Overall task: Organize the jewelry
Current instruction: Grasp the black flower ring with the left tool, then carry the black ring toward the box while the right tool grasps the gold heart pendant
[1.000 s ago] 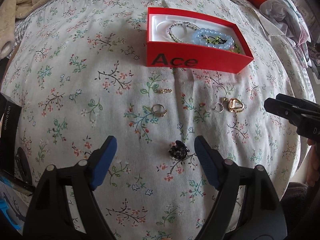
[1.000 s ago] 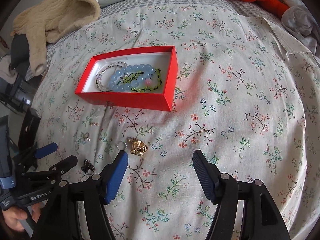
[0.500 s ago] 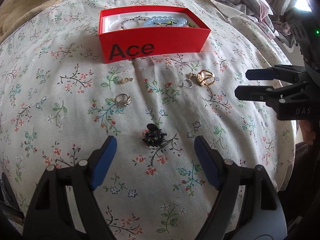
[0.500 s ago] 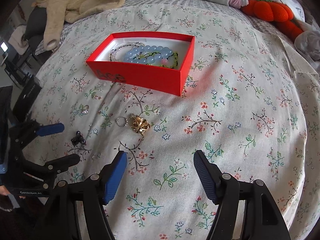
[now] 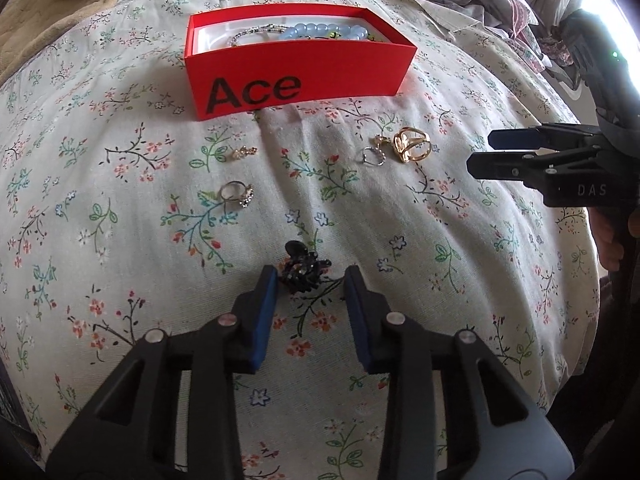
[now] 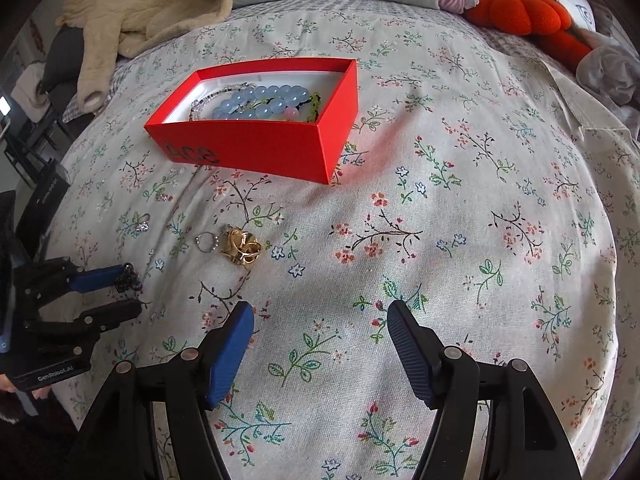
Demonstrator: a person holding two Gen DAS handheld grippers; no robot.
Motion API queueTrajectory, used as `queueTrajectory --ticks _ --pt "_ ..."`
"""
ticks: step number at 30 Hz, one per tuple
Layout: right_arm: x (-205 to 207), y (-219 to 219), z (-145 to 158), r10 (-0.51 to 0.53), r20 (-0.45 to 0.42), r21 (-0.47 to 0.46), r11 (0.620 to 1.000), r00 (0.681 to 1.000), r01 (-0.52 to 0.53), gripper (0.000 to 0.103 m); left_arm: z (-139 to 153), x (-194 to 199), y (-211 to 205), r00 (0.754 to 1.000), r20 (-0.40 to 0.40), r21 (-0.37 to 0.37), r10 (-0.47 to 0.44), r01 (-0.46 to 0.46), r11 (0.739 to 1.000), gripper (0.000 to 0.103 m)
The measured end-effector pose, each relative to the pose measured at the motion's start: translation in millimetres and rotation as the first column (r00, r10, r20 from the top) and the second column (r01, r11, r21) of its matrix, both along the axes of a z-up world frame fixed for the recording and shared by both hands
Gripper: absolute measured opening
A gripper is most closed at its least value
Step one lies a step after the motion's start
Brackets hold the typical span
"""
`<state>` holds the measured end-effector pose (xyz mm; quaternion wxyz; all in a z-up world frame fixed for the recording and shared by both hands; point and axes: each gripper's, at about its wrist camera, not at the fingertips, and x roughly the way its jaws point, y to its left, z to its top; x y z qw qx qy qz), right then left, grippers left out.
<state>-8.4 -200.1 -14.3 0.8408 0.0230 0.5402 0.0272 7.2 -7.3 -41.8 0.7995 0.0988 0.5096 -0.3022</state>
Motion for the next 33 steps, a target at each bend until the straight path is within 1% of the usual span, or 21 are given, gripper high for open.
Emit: queueTrajectory --ticks 1,2,5,9,13,19,24,28,31,33 --pt "0 0 0 0.0 -0.001 -0.002 1.0 1.0 0.0 0.07 0 1 -1 1.0 -0.004 0.0 0.0 0.0 1.0 0.018" --pt "0 1 0 -0.001 -0.001 -0.004 1.0 1.0 0.001 0.07 1 2 -1 1.0 -0.007 0.001 0.001 -0.001 1.0 0.015" --pt "0 4 0 0.007 0.0 -0.005 1.0 1.0 -0.007 0.07 5 4 0 1.0 -0.001 0.0 0.023 -0.023 1.0 0.015" --pt "3 10 0 0.019 0.006 -0.007 1.0 1.0 -0.019 0.07 12 11 4 0.997 0.005 0.004 0.079 -0.079 0.997 0.015" --pt "10 18 -3 0.027 0.0 -0.01 1.0 1.0 -0.027 0.07 18 16 11 0.992 0.009 -0.013 0.124 -0.124 0.992 0.015" --pt "22 37 -9 0.051 -0.02 -0.046 0.998 0.998 -0.052 0.07 21 19 16 0.987 0.008 -0.011 0.157 -0.157 0.987 0.015" --pt "31 46 -10 0.051 -0.015 -0.071 0.996 0.999 -0.052 0.07 23 24 18 0.982 0.001 -0.011 0.188 -0.188 0.982 0.015" --pt "38 51 -9 0.052 -0.013 -0.072 0.996 0.999 -0.053 0.069 24 25 19 0.98 -0.002 -0.009 0.198 -0.198 0.98 0.015" --pt "43 55 -8 0.057 -0.013 -0.068 0.996 0.998 -0.058 0.058 24 26 19 0.98 -0.003 -0.007 0.2 -0.2 0.98 0.015" --pt "44 56 -9 0.058 -0.018 -0.059 0.997 0.998 -0.059 0.046 24 26 19 0.979 -0.006 -0.004 0.202 -0.202 0.979 0.015"
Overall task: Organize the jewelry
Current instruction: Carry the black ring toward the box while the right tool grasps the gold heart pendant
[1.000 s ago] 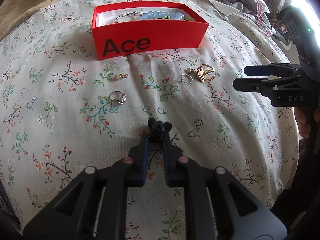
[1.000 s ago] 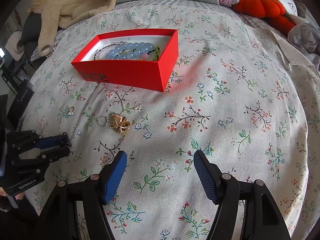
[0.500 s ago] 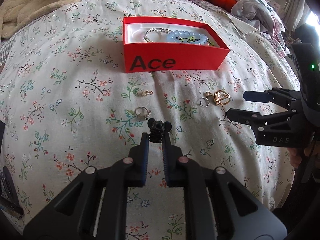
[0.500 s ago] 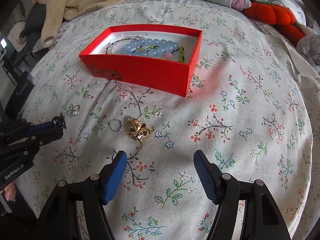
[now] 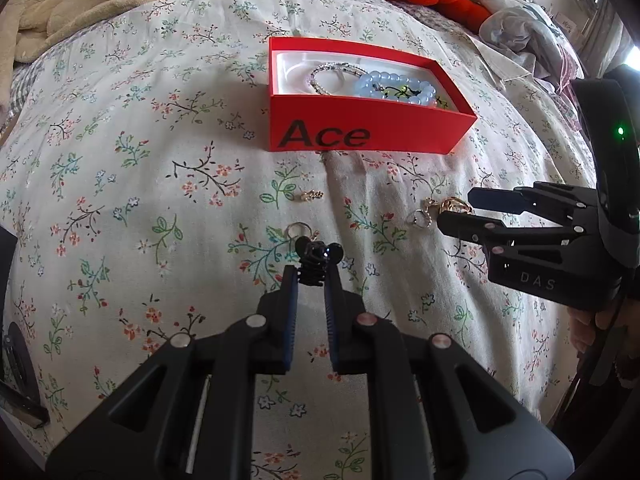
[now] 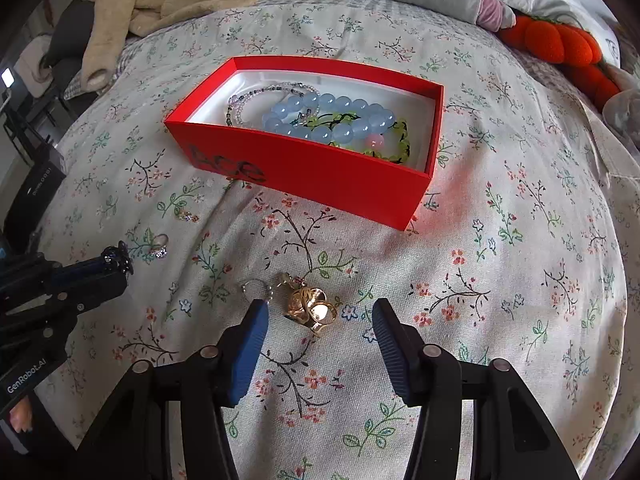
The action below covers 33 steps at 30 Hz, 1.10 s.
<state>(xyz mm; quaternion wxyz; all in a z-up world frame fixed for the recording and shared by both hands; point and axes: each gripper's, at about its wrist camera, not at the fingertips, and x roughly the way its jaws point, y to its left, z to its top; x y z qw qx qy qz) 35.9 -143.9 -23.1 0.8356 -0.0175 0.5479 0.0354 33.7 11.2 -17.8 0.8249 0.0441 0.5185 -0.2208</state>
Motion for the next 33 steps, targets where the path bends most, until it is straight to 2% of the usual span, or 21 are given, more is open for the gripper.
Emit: queueTrajectory --ticks 1,3,4,11,20,27,33 --pt "1 0 -1 0.0 -0.005 0.007 1.0 1.0 0.0 0.043 0 0 0 1.0 -0.001 0.002 0.001 -0.001 1.0 0.015" --pt "2 1 -3 0.001 -0.015 0.017 1.0 1.0 0.0 0.031 -1 0 0 1.0 -0.003 0.005 0.002 -0.002 1.0 0.015" --pt "3 1 -3 0.003 -0.019 0.02 1.0 1.0 -0.003 0.029 -1 0 0 1.0 -0.004 0.006 0.003 -0.003 1.0 0.015" --pt "1 0 2 0.008 -0.011 0.025 1.0 1.0 -0.008 0.028 2 2 1 1.0 -0.003 0.005 0.014 -0.014 1.0 0.015" --pt "-3 -10 26 -0.02 0.019 0.066 0.998 1.0 0.019 0.028 24 11 3 0.998 0.03 -0.043 0.05 -0.048 0.998 0.015" --pt "3 -18 58 -0.061 0.089 0.127 0.991 0.994 0.049 0.028 44 26 -4 0.995 0.065 -0.105 0.08 -0.073 0.992 0.015" --pt "12 -25 74 -0.096 0.144 0.164 0.984 0.985 0.072 0.028 52 43 -12 0.99 0.085 -0.154 0.114 -0.1 0.983 0.015"
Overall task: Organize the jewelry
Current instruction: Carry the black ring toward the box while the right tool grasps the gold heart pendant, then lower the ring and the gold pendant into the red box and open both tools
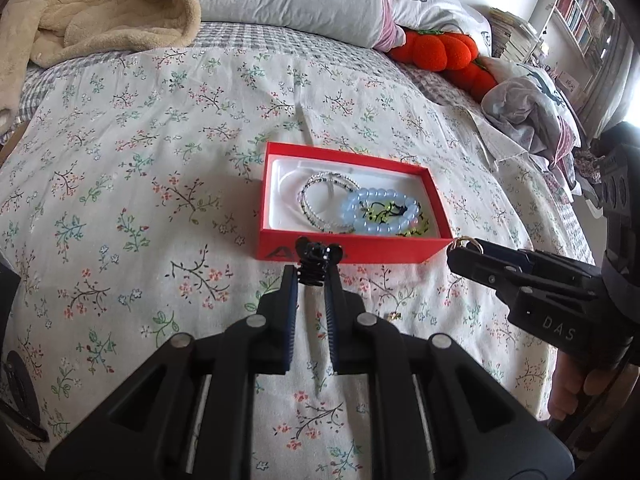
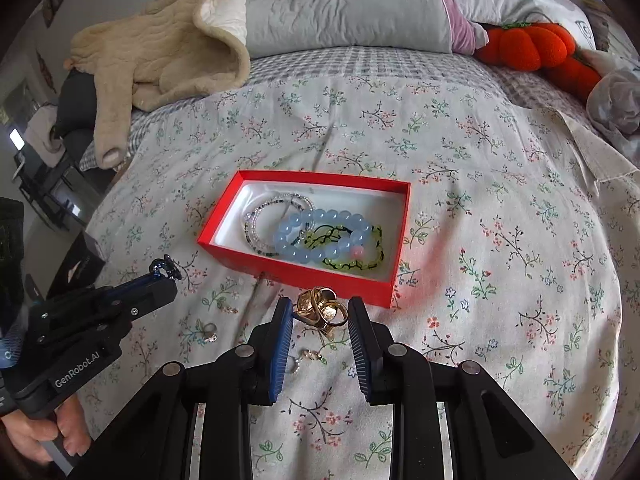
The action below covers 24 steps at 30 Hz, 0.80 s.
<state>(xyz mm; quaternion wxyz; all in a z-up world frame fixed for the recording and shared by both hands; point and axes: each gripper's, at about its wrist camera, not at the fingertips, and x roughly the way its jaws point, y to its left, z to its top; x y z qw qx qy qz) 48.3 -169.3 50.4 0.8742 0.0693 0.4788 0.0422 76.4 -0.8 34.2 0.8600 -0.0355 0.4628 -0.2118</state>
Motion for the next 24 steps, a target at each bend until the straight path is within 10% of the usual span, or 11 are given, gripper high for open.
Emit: queueTrajectory --ticks 24 --pt "34 -28 -20 -0.088 0.003 0.042 0.995 0.996 0.088 0.029 -26 43 -28 0.997 0.038 0.062 0.066 -0.068 0.996 0.015"
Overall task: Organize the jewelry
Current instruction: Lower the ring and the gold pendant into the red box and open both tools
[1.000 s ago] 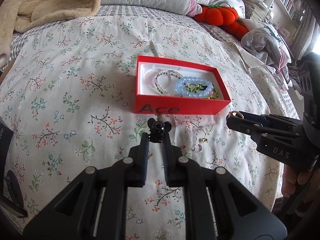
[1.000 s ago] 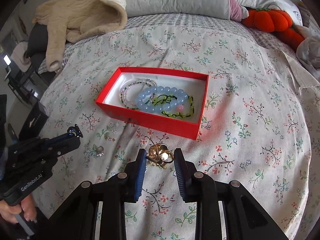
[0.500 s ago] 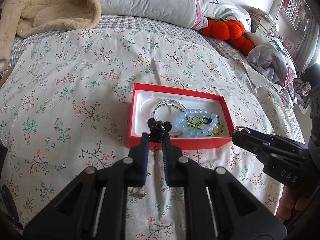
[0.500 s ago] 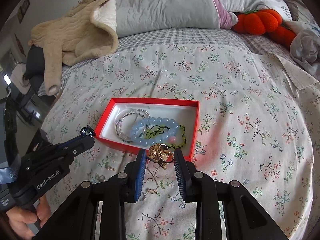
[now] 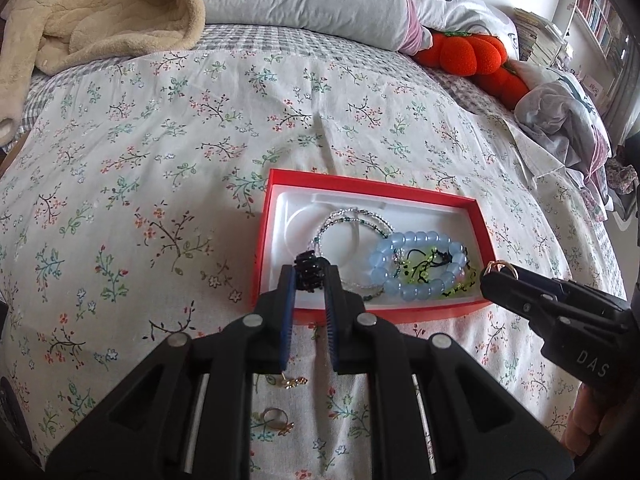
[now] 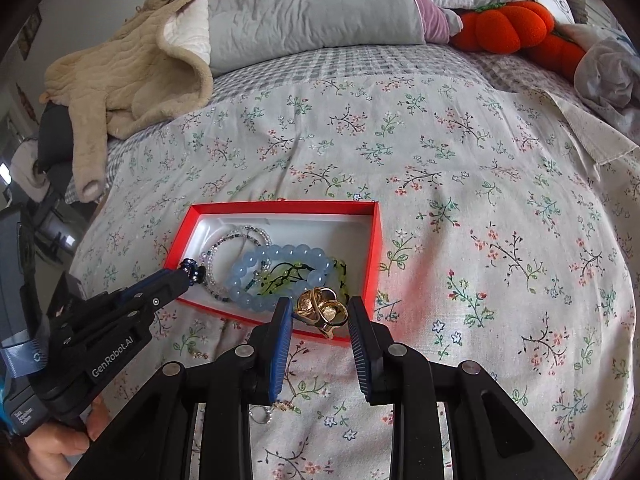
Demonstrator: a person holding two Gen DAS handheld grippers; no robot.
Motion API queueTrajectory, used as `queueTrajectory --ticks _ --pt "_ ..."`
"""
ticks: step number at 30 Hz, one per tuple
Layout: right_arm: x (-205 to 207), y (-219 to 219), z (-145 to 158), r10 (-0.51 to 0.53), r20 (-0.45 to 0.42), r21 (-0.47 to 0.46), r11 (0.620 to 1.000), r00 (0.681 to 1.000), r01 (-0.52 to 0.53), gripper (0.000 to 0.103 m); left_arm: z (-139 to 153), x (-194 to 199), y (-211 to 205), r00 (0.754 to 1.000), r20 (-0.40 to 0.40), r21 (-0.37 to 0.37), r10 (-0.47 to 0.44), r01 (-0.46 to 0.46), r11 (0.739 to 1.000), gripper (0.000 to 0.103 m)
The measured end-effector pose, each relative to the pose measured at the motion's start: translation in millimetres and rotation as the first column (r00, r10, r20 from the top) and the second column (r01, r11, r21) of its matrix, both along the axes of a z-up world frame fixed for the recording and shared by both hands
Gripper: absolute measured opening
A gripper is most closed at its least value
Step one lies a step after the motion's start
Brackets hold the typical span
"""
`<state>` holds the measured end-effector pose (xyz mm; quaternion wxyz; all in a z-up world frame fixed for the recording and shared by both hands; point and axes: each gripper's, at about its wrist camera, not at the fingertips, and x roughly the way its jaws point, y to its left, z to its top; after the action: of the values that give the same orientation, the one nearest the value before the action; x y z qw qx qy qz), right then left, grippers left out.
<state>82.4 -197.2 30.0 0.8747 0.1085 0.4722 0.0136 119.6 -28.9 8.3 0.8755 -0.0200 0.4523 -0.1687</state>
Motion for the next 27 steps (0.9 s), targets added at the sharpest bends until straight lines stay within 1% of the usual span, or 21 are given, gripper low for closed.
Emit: queueTrajectory --ticks 3,6,7,8,9,10,11,15,18,20,23,25,27 --pt "1 -1 0 0.003 0.0 0.005 1.0 1.0 -0.003 0.029 1 0 0 1.0 -0.002 0.002 0.0 0.0 1.0 0.016" --pt "1 -3 0 0.001 -0.002 0.028 1.0 1.0 -0.001 0.03 3 -2 1 1.0 -0.002 0.003 -0.001 0.001 1.0 0.024" --pt "1 -4 1 0.003 -0.004 0.037 0.999 1.0 -0.003 0.031 5 -3 1 1.0 -0.001 0.005 -0.003 0.003 1.0 0.025" --pt "0 -4 2 0.004 -0.003 0.044 0.999 1.0 -0.004 0.036 6 -4 2 1.0 0.0 0.005 -0.005 0.005 1.0 0.025" --pt "-1 -4 3 0.003 0.0 0.048 0.999 1.0 -0.003 0.048 7 -5 2 1.0 -0.002 0.005 -0.008 0.008 1.0 0.026" --pt "-3 -5 5 -0.001 0.008 0.049 0.999 1.0 0.0 0.054 9 -6 3 1.0 -0.003 0.008 -0.009 0.009 1.0 0.027" --pt "-5 -6 7 -0.005 0.021 0.047 0.999 1.0 0.004 0.058 10 -7 3 1.0 -0.002 0.009 -0.01 0.01 1.0 0.027" --pt "-9 -6 14 0.001 0.036 0.034 0.999 0.999 -0.002 0.058 15 -12 9 1.0 -0.002 0.011 -0.009 0.009 1.0 0.037" --pt "-13 -7 16 0.001 0.034 0.034 0.999 0.999 -0.002 0.058 16 -15 10 1.0 0.002 0.021 -0.014 0.014 1.0 0.039" --pt "-15 -8 15 0.0 0.026 0.029 1.0 1.0 -0.001 0.061 17 -18 11 1.0 0.009 0.04 -0.022 0.022 0.999 0.04" --pt "-18 -9 15 -0.006 0.021 0.015 1.0 1.0 0.006 0.065 18 -22 13 1.0 0.011 0.062 -0.025 0.025 0.998 0.049" --pt "-20 -10 15 -0.012 0.017 0.008 1.0 1.0 0.011 0.066 18 -25 14 1.0 0.011 0.07 -0.025 0.024 0.997 0.059" --pt "-22 -11 14 -0.017 0.01 0.001 1.0 1.0 0.017 0.068 19 -28 15 1.0 0.016 0.08 -0.024 0.022 0.997 0.064"
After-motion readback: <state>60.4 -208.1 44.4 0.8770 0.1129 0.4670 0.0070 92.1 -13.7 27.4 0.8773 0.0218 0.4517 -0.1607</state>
